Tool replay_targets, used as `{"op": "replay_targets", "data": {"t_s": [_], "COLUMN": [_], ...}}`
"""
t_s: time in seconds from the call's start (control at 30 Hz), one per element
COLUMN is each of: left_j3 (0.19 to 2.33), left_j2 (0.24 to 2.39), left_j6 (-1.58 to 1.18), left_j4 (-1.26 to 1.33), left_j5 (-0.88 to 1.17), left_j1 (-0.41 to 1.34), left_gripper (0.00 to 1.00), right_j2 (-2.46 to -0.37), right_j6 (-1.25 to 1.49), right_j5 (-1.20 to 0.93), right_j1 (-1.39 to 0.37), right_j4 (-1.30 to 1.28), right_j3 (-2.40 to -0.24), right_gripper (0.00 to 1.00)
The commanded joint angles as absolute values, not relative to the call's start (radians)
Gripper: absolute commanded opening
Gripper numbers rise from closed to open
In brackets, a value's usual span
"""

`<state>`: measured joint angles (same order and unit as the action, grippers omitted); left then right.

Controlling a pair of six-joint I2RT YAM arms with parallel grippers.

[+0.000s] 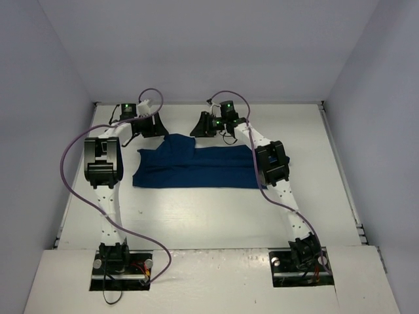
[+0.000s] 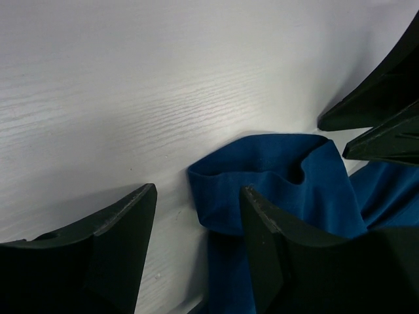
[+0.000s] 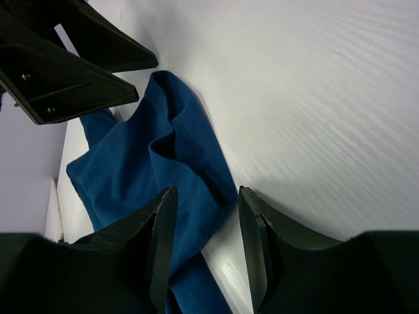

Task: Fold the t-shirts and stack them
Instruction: Fold the other side of the tshirt into a rectangle

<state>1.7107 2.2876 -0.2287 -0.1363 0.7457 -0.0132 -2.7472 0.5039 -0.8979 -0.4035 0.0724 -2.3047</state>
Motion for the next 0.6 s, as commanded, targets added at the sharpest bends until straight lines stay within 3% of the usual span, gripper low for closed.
{"op": "replay_targets", "data": {"t_s": [0.0, 0.3, 0.43, 0.57], "left_j3": [1.729, 1.733, 1.739, 1.755], "left_j2": [2.293, 2.309, 2.317, 2.330], "left_j6": [-0.245, -0.254, -0.258, -0.260], "left_j4": [-0.144, -0.158, -0.158, -0.160], "left_j5": [0.770, 0.808, 0.810, 0.818], "left_j1": [-0.009, -0.009, -0.010, -0.009], "left_gripper": [0.49, 0.41, 0.33, 0.15], "right_j2": [-2.777, -2.778, -2.781, -2.778], "right_j6": [0.523, 0.543, 0.543, 0.542], "right_j5": [-0.916, -0.944, -0.952, -0.968], "right_j1": [-0.429, -0.437, -0.437, -0.440], "right_j4": [0.087, 0.112, 0.121, 0.133], "right_j3": [-2.308, -2.287, -2.280, -2.279], "right_gripper": [0.39, 0.36, 0.24, 0.04]}}
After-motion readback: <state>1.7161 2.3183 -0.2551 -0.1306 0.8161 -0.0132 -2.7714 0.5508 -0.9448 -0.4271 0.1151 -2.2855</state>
